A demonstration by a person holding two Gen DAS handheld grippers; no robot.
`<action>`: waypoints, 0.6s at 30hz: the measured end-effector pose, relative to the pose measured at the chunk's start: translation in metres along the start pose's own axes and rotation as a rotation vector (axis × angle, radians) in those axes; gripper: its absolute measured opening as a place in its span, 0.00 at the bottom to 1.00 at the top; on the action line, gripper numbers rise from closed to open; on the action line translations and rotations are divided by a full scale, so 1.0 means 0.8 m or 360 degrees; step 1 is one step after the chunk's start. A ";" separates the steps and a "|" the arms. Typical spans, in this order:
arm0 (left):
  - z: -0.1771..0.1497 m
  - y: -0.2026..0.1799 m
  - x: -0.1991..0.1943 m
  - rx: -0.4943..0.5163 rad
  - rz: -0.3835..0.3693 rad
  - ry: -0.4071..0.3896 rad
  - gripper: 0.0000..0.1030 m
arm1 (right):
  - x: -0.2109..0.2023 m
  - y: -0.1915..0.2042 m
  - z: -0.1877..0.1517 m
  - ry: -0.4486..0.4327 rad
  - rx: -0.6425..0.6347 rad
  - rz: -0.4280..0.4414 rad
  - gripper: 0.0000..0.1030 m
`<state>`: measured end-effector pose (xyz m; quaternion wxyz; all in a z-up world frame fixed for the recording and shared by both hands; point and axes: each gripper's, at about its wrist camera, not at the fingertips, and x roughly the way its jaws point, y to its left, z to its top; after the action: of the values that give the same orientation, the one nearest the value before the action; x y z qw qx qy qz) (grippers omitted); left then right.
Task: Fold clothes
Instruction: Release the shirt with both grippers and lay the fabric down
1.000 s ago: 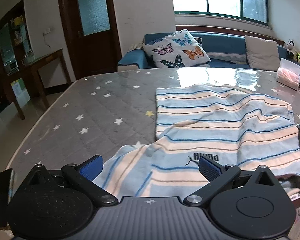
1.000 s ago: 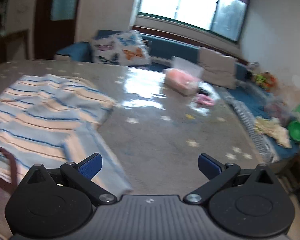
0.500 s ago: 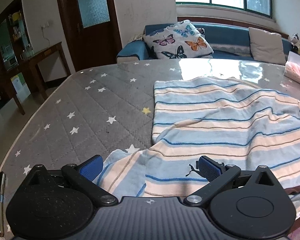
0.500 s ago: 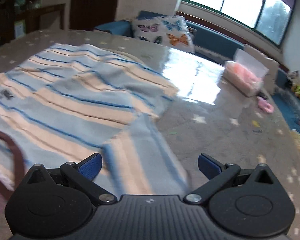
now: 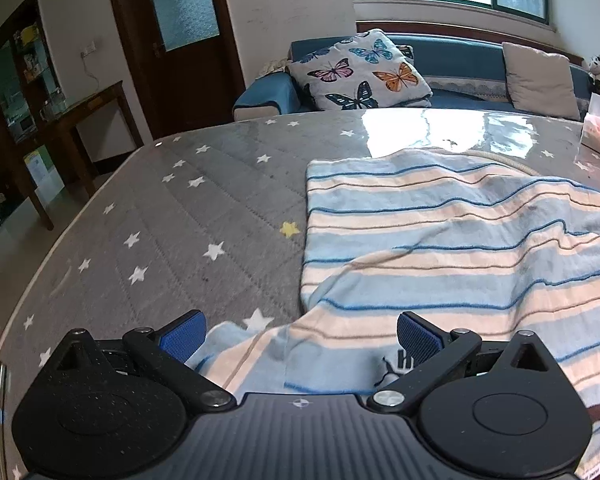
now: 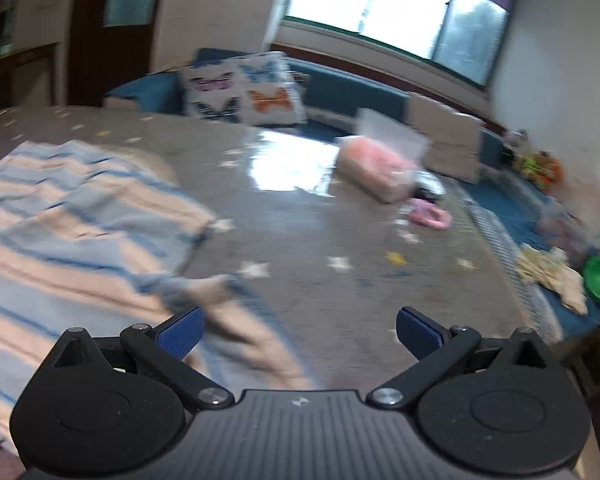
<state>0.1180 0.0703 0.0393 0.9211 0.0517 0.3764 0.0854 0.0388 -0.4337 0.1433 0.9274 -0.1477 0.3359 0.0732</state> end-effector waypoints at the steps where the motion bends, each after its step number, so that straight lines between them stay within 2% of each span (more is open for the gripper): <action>1: 0.002 -0.002 0.001 0.0012 0.0002 -0.0001 1.00 | 0.005 0.005 0.001 0.0003 -0.0015 0.0014 1.00; 6: 0.012 -0.005 0.009 0.0035 0.0021 0.0002 1.00 | 0.050 0.021 0.015 0.0061 -0.0048 0.0054 1.00; 11: 0.025 0.003 0.022 0.0032 0.0062 0.0003 1.00 | 0.068 0.009 0.016 0.0127 -0.0007 -0.0010 1.00; 18: 0.053 0.004 0.048 0.0026 0.0119 0.0002 1.00 | 0.068 -0.003 0.044 0.0053 -0.0052 -0.0020 1.00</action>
<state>0.1746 0.0797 0.0435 0.9165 0.0733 0.3755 0.1167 0.1019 -0.4223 0.1347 0.9195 -0.1662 0.3492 0.0704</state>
